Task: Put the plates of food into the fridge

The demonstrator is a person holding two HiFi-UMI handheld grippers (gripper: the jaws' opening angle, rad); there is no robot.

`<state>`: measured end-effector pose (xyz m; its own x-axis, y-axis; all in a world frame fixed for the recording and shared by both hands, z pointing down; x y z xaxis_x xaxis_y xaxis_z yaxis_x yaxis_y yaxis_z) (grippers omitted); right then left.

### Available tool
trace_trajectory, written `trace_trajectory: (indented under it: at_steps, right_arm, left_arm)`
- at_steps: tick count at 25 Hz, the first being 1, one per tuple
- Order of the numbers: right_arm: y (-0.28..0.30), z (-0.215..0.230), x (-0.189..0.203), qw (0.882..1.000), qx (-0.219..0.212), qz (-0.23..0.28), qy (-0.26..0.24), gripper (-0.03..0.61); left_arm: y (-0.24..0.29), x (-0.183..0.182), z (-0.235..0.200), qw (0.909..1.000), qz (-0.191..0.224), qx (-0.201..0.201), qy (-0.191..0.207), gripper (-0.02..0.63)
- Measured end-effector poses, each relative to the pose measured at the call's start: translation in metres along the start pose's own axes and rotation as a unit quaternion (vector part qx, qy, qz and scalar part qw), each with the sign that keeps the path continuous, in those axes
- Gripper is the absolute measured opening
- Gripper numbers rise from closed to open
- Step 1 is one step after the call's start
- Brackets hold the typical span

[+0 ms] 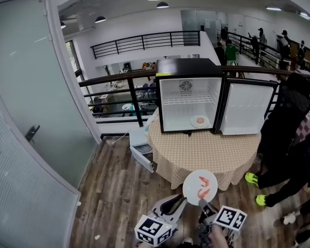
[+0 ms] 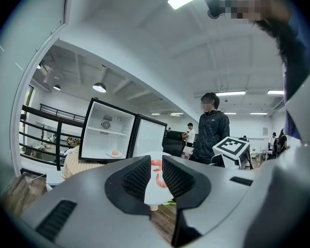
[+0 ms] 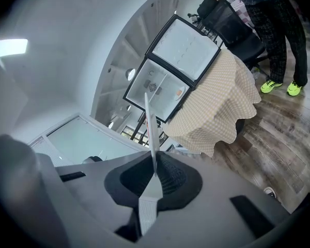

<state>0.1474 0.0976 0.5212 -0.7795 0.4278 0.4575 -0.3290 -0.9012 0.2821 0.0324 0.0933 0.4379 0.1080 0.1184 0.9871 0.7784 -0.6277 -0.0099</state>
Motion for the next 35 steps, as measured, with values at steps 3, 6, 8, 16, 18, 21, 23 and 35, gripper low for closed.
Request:
trace_trajectory:
  at_steps: [3, 6, 8, 16, 18, 21, 23, 35]
  right_arm:
    - [0.002, 0.008, -0.012, 1.000, -0.002, -0.007, -0.002, 0.026]
    - [0.003, 0.017, -0.022, 1.000, -0.003, -0.016, -0.005, 0.026]
    - [0.005, 0.021, -0.025, 1.000, -0.004, -0.023, -0.003, 0.026]
    - [0.028, 0.026, -0.033, 0.999, -0.021, -0.041, 0.014, 0.026]
    - [0.036, 0.028, -0.037, 0.999, -0.021, -0.045, 0.013, 0.026]
    - [0.050, 0.032, -0.043, 0.999, -0.016, -0.048, 0.014, 0.026]
    - [0.062, 0.034, -0.049, 0.999, -0.011, -0.046, 0.017, 0.026]
    - [0.177, 0.021, -0.097, 1.000, 0.015, -0.009, 0.019, 0.026]
  left_arm:
    - [0.015, 0.003, 0.005, 1.0000, 0.001, -0.005, 0.001, 0.069]
    - [0.026, 0.005, 0.009, 0.9999, 0.000, -0.011, 0.004, 0.069]
    - [0.032, 0.009, 0.012, 0.9999, -0.004, -0.014, 0.003, 0.069]
    - [0.046, 0.013, 0.003, 0.9994, -0.015, -0.029, 0.007, 0.069]
    - [0.051, 0.013, -0.005, 0.9993, -0.015, -0.034, 0.008, 0.069]
    - [0.062, 0.016, -0.020, 0.9991, -0.019, -0.037, 0.005, 0.069]
    - [0.072, 0.017, -0.031, 0.9992, -0.021, -0.034, 0.002, 0.069]
    - [0.135, -0.004, -0.145, 0.9994, -0.031, 0.001, 0.014, 0.069]
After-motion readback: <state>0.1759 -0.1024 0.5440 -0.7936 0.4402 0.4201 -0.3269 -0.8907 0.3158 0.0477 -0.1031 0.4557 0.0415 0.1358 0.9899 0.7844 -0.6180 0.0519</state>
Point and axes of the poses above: the fingertips, and each gripper's own axes: y forward along the fingers, z to its right, x out of its underside, the point moved 2 cm from there along -y, backward along the fingers, and after that the axes turned 6 degrees about z, right-handed, at the moved point
